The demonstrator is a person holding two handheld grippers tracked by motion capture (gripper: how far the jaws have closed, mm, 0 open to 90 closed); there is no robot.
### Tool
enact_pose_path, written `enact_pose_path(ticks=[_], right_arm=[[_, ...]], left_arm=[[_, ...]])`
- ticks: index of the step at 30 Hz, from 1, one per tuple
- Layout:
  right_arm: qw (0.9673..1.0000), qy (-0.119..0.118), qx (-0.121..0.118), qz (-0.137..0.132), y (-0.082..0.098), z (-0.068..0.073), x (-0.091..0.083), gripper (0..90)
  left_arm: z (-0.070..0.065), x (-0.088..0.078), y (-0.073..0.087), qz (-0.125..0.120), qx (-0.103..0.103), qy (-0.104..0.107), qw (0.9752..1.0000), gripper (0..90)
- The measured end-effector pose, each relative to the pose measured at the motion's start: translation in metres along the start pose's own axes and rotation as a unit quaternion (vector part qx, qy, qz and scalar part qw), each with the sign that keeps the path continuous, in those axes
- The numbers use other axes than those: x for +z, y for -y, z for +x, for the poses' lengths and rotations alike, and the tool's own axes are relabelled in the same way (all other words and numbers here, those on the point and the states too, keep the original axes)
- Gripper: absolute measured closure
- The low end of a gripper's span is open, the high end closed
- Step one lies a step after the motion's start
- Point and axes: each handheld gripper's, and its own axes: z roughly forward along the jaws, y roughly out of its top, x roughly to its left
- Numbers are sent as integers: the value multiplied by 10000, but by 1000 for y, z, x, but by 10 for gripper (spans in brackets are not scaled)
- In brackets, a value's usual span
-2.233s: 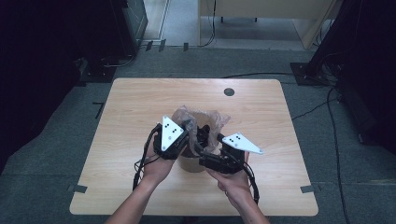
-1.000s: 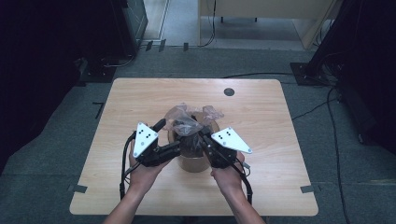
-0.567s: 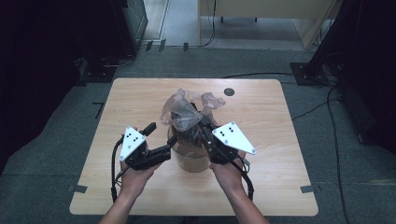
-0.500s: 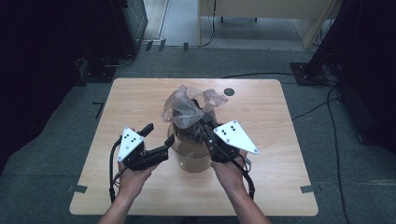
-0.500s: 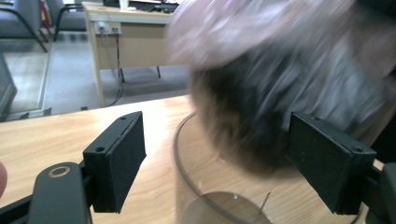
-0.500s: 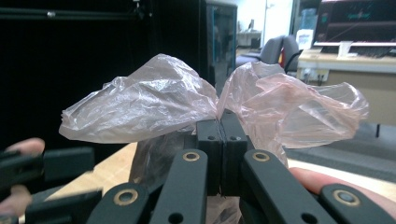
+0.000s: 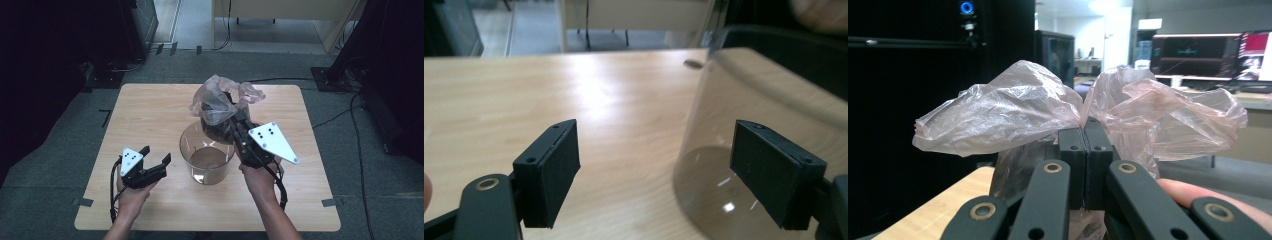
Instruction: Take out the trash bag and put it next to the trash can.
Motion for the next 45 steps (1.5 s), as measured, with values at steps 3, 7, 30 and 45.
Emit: enact_pose_path(ticks=[3, 7, 30, 45], right_arm=[[9999, 127, -19, -35, -3, -7, -2, 900], [9997, 241, -58, -59, -4, -14, -5, 900], [9947, 925, -55, 447, 55, -70, 6, 900], [9913, 926, 1, 934, 118, -69, 43, 900]], left_arm=[[10, 5, 17, 255, -23, -184, 9995, 191], [18, 8, 28, 447, 17, -310, 9985, 191], [39, 28, 67, 1396, 162, -586, 9883, 94], [35, 36, 71, 1834, 312, -697, 9801, 90]])
